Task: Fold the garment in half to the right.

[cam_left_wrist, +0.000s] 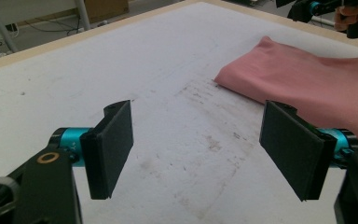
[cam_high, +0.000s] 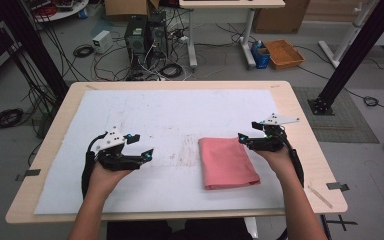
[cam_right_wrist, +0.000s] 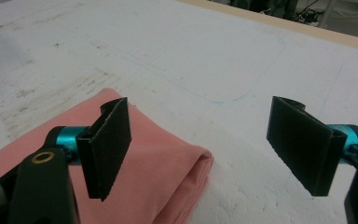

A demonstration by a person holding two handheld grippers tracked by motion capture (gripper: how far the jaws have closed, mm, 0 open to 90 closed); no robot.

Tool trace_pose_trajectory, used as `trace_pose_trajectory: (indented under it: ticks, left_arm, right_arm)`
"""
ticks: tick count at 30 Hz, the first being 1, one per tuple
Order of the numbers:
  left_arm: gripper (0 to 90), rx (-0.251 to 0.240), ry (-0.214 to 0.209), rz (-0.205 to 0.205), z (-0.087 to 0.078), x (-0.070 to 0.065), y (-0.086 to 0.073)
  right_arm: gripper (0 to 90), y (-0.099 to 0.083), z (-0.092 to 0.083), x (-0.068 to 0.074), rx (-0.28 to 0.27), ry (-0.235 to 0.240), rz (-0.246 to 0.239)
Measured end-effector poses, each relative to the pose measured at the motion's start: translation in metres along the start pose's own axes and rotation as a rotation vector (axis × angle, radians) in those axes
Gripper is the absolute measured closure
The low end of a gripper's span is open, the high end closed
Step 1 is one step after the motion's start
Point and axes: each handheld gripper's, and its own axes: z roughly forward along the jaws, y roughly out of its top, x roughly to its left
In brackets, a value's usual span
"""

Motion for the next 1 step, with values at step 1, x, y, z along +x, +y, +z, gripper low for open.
trace_pose_trajectory:
  ticks: [1]
  left_arm:
    - [25.9, -0.001, 0.003, -0.001, 0.0000, 0.0001, 0.0001]
  right_arm:
    - [21.7, 0.0000, 0.0000, 0.0004, 0.002, 0.002, 0.003]
